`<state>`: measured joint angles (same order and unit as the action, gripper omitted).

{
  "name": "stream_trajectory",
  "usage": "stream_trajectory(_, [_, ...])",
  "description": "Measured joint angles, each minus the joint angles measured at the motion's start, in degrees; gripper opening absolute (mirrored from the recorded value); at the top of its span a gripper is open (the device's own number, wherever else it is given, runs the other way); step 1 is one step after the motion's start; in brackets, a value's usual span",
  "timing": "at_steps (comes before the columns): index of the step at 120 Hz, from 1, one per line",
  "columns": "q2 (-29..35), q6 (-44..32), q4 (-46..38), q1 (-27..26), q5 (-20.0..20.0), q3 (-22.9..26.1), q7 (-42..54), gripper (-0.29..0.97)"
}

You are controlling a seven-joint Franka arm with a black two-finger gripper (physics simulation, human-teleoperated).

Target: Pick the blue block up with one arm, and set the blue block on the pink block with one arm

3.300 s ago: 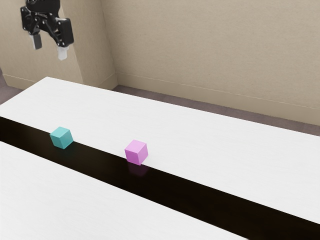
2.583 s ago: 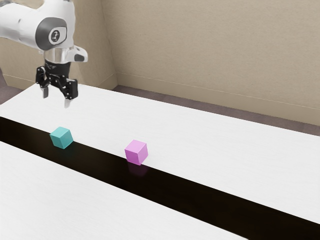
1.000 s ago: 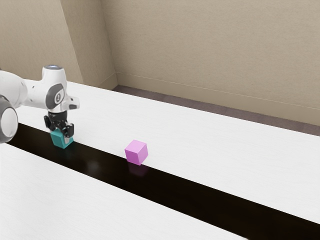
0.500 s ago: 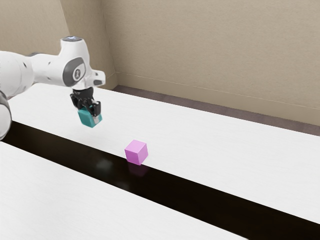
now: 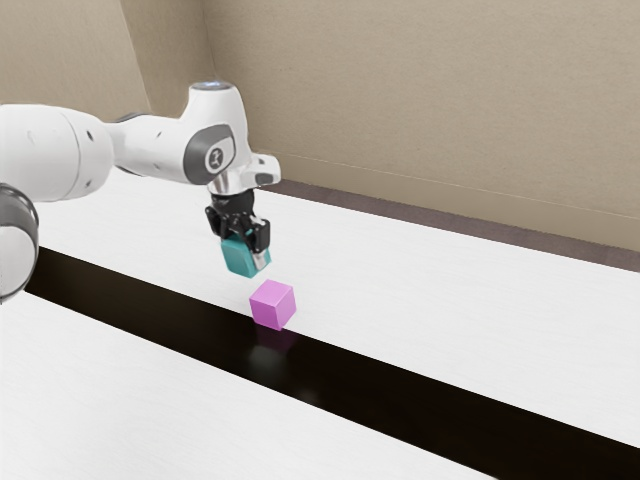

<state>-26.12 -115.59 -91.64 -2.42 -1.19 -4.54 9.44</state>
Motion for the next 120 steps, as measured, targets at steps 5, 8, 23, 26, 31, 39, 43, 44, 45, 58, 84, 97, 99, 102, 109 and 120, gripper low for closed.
stream_trajectory(5, [-0.26,0.05,0.10,-0.66,-0.03,0.00,-0.42,0.32])
stream_trajectory(8, [-0.36,0.08,0.14,-1.06,-0.05,0.00,-0.67,0.32])
stream_trajectory(23, [-1.40,0.16,0.12,-1.85,-0.05,-0.02,-1.84,0.31])
stream_trajectory(26, [-1.71,0.17,0.14,-2.05,-0.06,-0.02,-2.06,0.31])
stream_trajectory(31, [-2.13,0.18,0.21,-2.36,-0.07,-0.01,-2.41,0.31])
stream_trajectory(39, [-2.75,0.16,0.54,-2.60,-0.09,-0.02,-2.92,0.30])
stream_trajectory(43, [-3.10,0.15,0.77,-2.64,-0.11,-0.02,-3.15,0.29])
stream_trajectory(44, [-3.17,0.15,0.81,-2.66,-0.12,-0.02,-3.21,0.29])
stream_trajectory(45, [-3.25,0.14,0.86,-2.67,-0.12,-0.02,-3.26,0.29])
stream_trajectory(58, [-4.06,0.12,1.33,-3.18,-0.12,-0.02,-3.86,0.34])
stream_trajectory(84, [-3.96,0.29,1.43,-3.84,-0.37,-0.05,-4.28,0.54])
stream_trajectory(97, [-2.05,0.92,1.76,-3.90,1.03,-0.20,-4.34,0.60])
stream_trajectory(99, [-1.57,1.22,1.90,-3.93,1.33,-0.20,-4.35,0.60])
stream_trajectory(102, [-0.73,1.69,2.05,-3.95,1.81,-0.20,-4.36,0.61])
stream_trajectory(109, [1.63,2.98,2.23,-4.48,3.36,-0.19,-4.38,0.63])
stream_trajectory(120, [8.54,6.16,2.34,-5.06,5.60,0.20,-4.40,0.65])
